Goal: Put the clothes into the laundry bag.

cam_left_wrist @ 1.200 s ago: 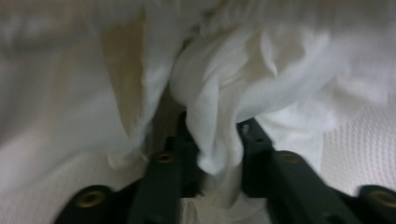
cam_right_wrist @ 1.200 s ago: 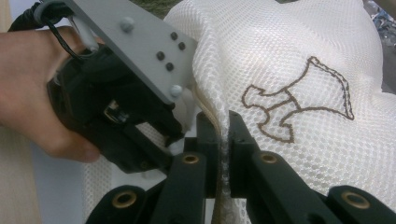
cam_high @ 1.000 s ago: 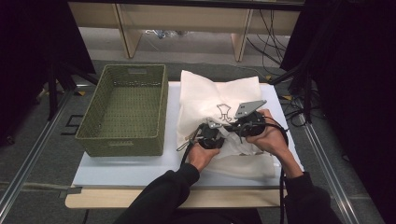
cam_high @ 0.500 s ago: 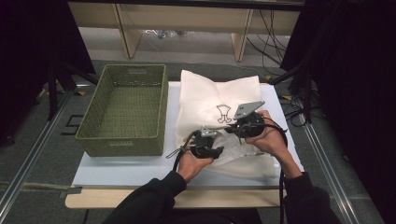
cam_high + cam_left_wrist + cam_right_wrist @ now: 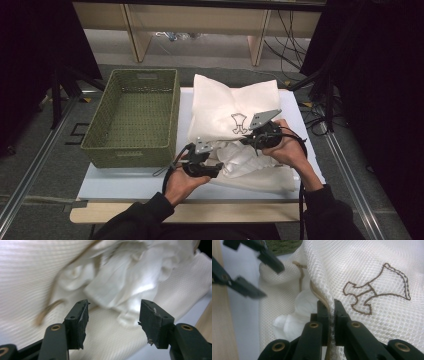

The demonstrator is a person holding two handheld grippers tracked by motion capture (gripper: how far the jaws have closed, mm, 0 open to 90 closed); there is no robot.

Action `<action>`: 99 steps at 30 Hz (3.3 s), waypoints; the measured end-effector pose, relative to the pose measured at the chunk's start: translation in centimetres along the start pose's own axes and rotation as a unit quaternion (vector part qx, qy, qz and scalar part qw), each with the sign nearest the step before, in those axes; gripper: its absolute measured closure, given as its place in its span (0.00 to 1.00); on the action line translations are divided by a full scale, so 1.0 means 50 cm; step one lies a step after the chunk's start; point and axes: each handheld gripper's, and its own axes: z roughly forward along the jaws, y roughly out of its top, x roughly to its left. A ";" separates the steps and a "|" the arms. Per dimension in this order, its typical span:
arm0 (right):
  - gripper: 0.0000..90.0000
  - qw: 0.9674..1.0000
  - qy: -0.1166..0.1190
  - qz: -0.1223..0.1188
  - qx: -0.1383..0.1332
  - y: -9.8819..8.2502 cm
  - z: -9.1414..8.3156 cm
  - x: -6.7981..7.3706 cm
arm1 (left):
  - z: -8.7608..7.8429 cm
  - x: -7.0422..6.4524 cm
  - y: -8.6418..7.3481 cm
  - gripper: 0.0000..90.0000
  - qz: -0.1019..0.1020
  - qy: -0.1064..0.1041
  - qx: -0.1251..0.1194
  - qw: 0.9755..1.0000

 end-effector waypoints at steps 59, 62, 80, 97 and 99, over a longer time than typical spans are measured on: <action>0.98 0.993 -0.074 -0.014 0.089 -0.043 0.186 -0.089 | -0.031 0.063 -0.096 0.91 0.029 -0.030 0.097 0.994; 0.98 0.994 -0.071 -0.023 0.081 -0.041 0.176 -0.086 | -0.033 0.065 -0.098 0.89 0.027 -0.032 0.095 0.995; 0.97 0.994 -0.021 -0.084 0.071 -0.075 0.067 0.030 | -0.037 0.065 -0.106 0.76 -0.009 -0.055 0.104 0.993; 0.85 0.992 -0.025 -0.079 0.092 -0.102 0.098 0.046 | -0.037 0.083 -0.094 0.81 -0.023 -0.045 0.083 0.995; 0.83 0.993 -0.033 -0.079 0.086 -0.099 0.095 0.048 | -0.038 0.085 -0.094 0.85 -0.016 -0.044 0.086 0.995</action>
